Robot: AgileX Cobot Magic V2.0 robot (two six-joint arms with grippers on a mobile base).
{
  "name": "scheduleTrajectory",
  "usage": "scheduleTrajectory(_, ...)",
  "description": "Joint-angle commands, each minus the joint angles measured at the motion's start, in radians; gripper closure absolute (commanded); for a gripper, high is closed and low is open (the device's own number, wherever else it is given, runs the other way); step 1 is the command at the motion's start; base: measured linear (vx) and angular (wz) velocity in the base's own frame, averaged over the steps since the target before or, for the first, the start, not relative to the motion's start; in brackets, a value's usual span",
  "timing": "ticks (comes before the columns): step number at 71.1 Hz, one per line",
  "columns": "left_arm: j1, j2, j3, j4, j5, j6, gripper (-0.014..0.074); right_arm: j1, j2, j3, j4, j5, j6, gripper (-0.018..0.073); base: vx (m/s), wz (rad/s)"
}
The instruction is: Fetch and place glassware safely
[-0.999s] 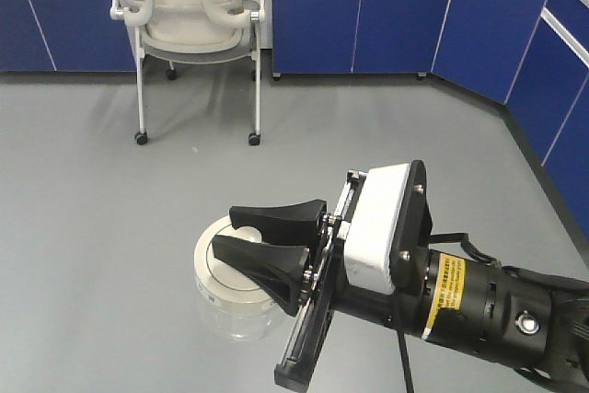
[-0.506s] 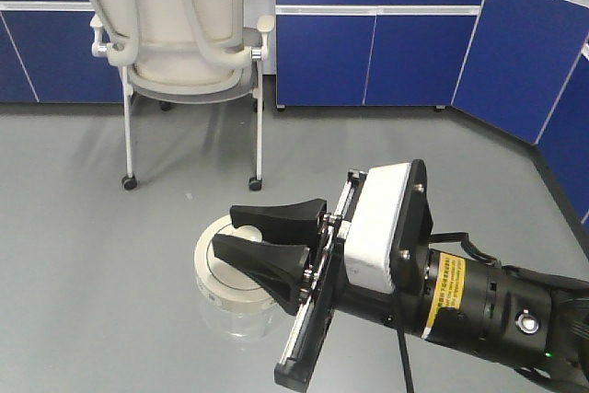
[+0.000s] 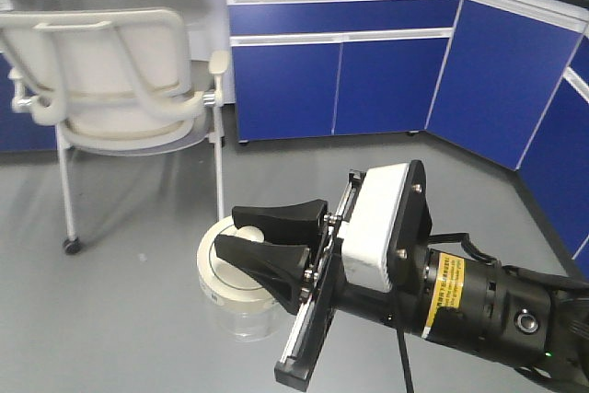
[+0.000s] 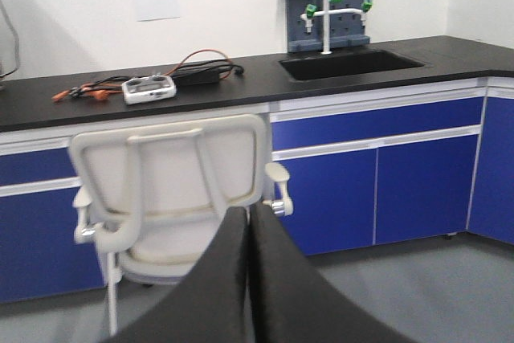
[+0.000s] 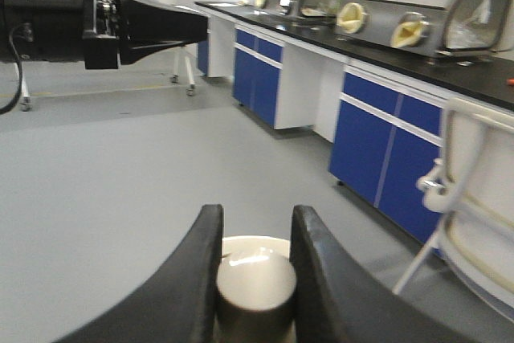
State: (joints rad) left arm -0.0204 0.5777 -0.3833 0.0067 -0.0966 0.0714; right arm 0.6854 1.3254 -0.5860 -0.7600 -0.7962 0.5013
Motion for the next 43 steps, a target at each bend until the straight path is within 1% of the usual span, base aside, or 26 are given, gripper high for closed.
scheduleTrajectory(1, -0.006, 0.001, -0.025, -0.007, -0.070, -0.003, 0.0603, -0.004, -0.033, -0.030, 0.037, -0.081, -0.002, 0.0563, 0.36, -0.27)
scheduleTrajectory(24, -0.006, 0.001, -0.025, -0.007, -0.070, -0.003, 0.0603, -0.004, -0.033, -0.030, 0.037, -0.081, -0.002, 0.0563, 0.30, -0.33)
scheduleTrajectory(43, -0.006, 0.001, -0.025, -0.007, -0.070, -0.003, 0.0603, -0.004, -0.033, -0.030, 0.037, -0.081, -0.002, 0.0563, 0.23, -0.48)
